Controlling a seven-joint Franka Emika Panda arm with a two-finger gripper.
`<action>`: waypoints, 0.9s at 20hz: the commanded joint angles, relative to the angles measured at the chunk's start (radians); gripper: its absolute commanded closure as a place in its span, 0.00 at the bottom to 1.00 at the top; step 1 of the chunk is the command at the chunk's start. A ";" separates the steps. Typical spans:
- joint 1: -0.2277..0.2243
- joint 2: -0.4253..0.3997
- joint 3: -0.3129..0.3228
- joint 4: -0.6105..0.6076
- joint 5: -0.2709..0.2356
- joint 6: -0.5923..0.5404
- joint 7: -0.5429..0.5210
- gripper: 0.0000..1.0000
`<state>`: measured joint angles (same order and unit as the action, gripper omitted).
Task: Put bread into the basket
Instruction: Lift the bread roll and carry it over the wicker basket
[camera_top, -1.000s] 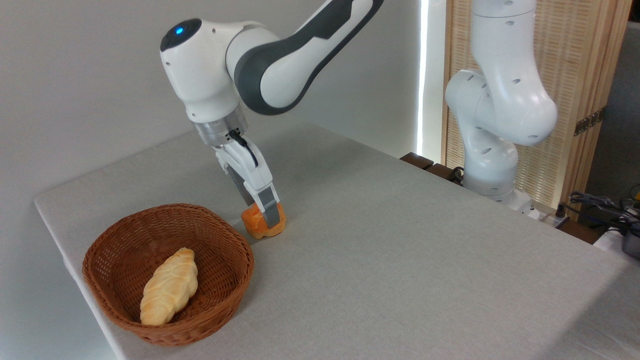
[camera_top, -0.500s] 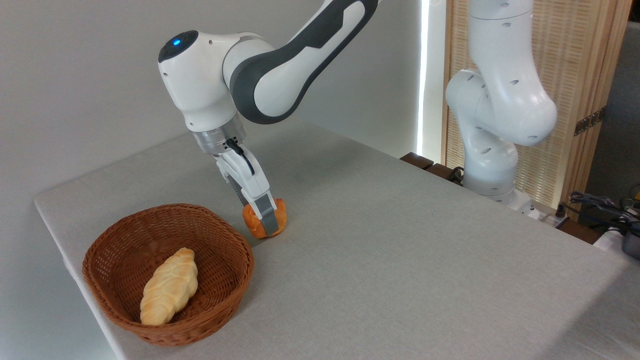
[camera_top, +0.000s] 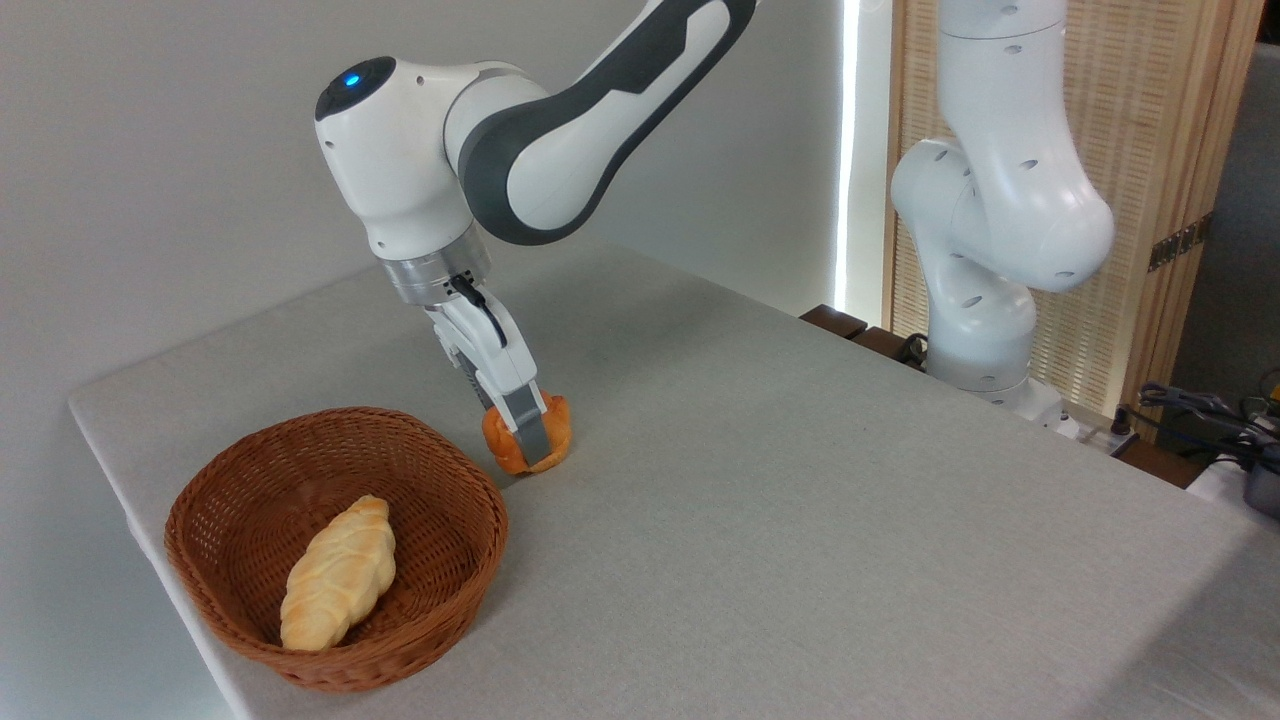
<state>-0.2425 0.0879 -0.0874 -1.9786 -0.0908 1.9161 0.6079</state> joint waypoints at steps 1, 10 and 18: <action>-0.008 -0.034 0.005 0.003 0.006 -0.017 0.018 0.50; 0.006 -0.093 0.021 0.095 -0.038 -0.074 0.012 0.46; 0.006 -0.045 0.117 0.172 -0.075 0.096 0.006 0.28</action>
<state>-0.2317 -0.0035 0.0106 -1.8471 -0.1515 1.9339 0.6078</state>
